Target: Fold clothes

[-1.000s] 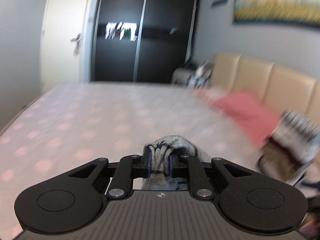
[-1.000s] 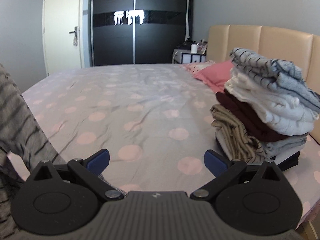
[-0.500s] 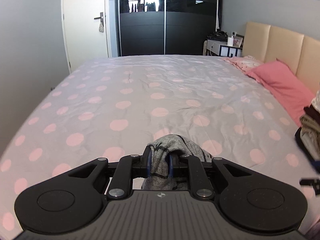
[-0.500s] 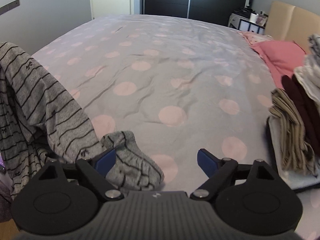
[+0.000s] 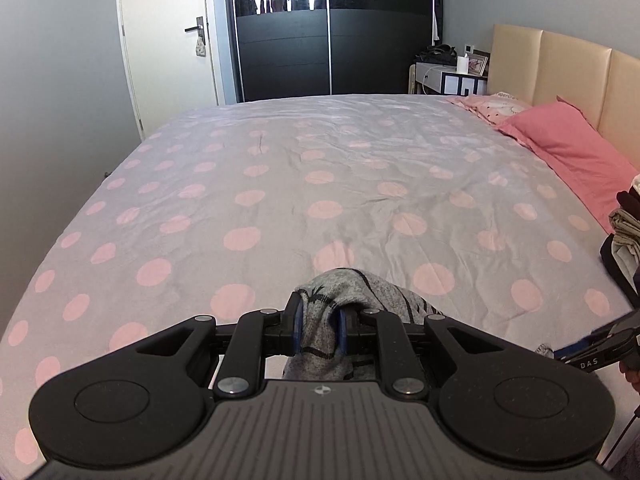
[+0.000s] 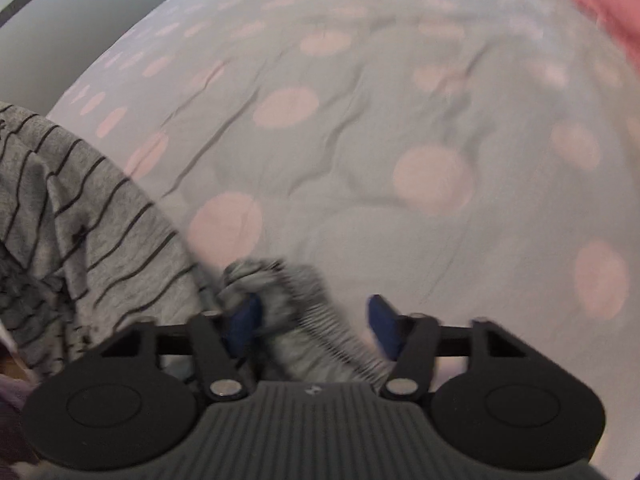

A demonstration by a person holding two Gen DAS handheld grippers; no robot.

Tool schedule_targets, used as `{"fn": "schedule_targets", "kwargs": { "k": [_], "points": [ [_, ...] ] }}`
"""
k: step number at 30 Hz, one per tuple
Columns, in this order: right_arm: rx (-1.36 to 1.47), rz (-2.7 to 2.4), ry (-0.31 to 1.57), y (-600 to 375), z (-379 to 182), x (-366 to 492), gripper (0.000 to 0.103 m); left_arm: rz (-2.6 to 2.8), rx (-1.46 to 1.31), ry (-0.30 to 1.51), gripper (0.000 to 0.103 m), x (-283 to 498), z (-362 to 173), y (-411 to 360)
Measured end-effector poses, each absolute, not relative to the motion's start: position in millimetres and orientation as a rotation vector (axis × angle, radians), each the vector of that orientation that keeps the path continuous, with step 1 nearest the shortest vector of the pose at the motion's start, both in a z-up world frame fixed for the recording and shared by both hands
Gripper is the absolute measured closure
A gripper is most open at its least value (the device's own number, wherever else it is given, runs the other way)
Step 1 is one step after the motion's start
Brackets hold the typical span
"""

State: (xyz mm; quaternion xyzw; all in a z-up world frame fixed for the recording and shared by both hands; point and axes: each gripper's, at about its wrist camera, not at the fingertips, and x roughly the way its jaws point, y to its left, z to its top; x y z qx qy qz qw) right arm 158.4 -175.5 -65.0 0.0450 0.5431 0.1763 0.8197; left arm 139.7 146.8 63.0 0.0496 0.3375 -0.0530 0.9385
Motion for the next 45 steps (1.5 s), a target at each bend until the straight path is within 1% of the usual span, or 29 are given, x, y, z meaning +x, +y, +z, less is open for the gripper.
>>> {"fn": "schedule_targets", "kwargs": {
  "k": [1,2,3,5,8,13,18,20,22,24,25,27,31,34,37,38,39,43,45],
  "points": [
    [0.098,0.369,1.156,-175,-65,157,0.060,-0.109,0.103,0.689,0.088,140,63,146],
    [0.086,0.378,1.146,-173,-62,155,0.071,-0.111,0.103,0.688,0.088,139,64,145],
    [0.073,0.389,1.135,-171,-58,153,0.094,-0.112,0.100,0.686,0.088,138,64,145],
    [0.059,0.402,1.108,-169,-49,149,0.096,-0.115,0.095,0.681,0.088,137,66,144],
    [0.064,0.403,1.045,-169,-30,144,0.098,-0.109,0.075,0.668,0.088,136,69,145],
    [0.064,0.355,0.885,-182,12,137,0.099,-0.079,0.015,0.622,0.089,134,80,153],
    [0.111,0.238,0.648,-216,69,133,0.099,-0.082,-0.052,0.401,0.092,123,114,162],
    [0.165,0.179,0.550,-236,94,131,0.100,-0.086,-0.051,0.284,0.092,114,130,161],
    [0.214,0.118,0.464,-253,115,127,0.100,-0.083,-0.042,0.209,0.092,109,142,158],
    [0.223,0.035,0.378,-268,133,121,0.100,-0.091,-0.028,0.212,0.092,111,148,155],
    [0.225,-0.007,0.334,-275,142,117,0.099,-0.093,-0.014,0.239,0.092,114,148,153],
    [0.203,-0.075,0.306,-286,147,115,0.099,-0.100,0.026,0.332,0.092,126,134,148],
    [0.192,-0.180,0.417,-310,125,121,0.099,-0.120,0.145,0.542,0.093,147,90,132],
    [0.169,-0.229,0.551,-323,90,128,0.099,-0.135,0.268,0.660,0.093,152,55,120],
    [0.115,-0.267,0.667,-330,53,132,0.100,-0.169,0.325,0.776,0.093,152,25,117],
    [0.083,-0.280,0.695,-332,41,130,0.100,-0.176,0.333,0.803,0.093,151,17,117],
    [0.038,-0.292,0.717,-332,31,128,0.103,-0.182,0.334,0.818,0.093,149,11,120],
    [-0.124,-0.320,0.783,-337,0,121,0.102,-0.209,0.328,0.855,0.092,142,-2,133],
    [-0.146,-0.325,0.799,-342,-10,118,0.102,-0.210,0.324,0.869,0.088,143,-6,135]
  ]
}}
